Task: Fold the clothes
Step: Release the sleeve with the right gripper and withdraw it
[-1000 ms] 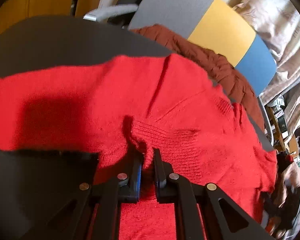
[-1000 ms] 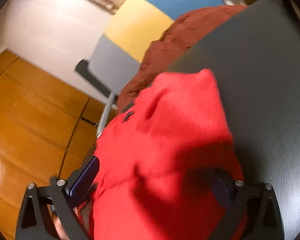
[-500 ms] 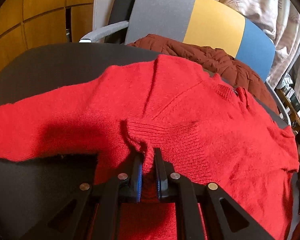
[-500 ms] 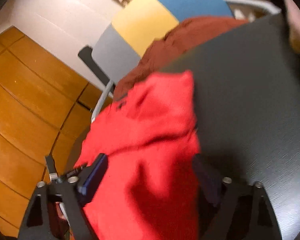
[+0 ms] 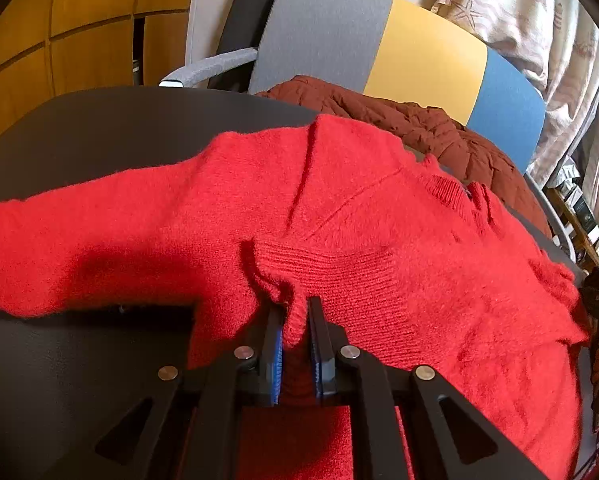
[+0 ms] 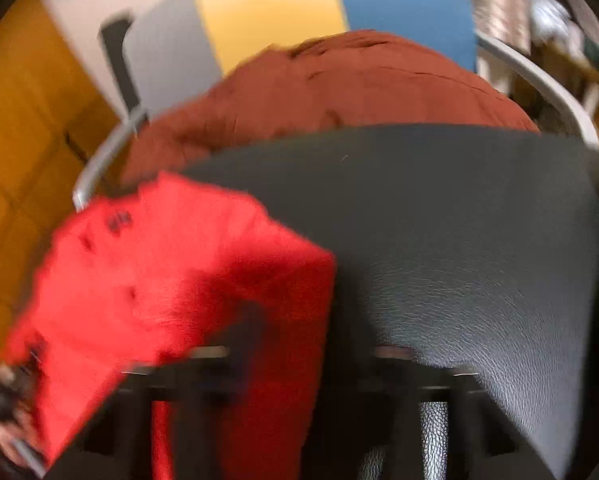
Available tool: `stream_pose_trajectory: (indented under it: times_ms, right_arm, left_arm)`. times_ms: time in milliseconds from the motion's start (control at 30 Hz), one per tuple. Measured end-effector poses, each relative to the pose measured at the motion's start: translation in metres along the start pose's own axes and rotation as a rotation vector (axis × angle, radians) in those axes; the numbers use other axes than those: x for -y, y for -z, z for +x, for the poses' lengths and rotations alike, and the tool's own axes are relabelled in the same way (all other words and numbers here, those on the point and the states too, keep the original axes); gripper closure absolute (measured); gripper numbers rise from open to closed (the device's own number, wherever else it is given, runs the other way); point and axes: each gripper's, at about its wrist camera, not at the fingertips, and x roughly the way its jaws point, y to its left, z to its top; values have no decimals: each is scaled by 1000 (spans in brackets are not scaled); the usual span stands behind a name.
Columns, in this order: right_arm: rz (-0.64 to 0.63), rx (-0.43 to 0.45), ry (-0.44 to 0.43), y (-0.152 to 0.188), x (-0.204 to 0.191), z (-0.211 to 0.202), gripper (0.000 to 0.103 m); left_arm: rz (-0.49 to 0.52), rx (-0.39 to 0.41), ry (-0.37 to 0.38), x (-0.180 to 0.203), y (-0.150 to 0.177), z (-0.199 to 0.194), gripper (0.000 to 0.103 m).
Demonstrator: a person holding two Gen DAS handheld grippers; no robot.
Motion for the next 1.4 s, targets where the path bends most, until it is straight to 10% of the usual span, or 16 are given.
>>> stream_pose_trajectory:
  times_ms: [367, 567, 933, 1267, 1400]
  right_arm:
    - [165, 133, 142, 17, 40, -10, 92]
    - [129, 153, 188, 18, 34, -33, 66]
    - [-85, 116, -2, 29, -60, -37, 66]
    - [-10, 161, 154, 39, -61, -13, 65]
    - [-57, 153, 154, 42, -69, -11, 44]
  left_arm:
    - [91, 69, -58, 21, -35, -12, 93]
    - [18, -35, 43, 9, -45, 5, 93]
    - [-70, -165, 154, -1, -57, 27, 85]
    - [42, -18, -57, 19, -83, 22, 96]
    - [140, 29, -159, 25, -47, 39, 89]
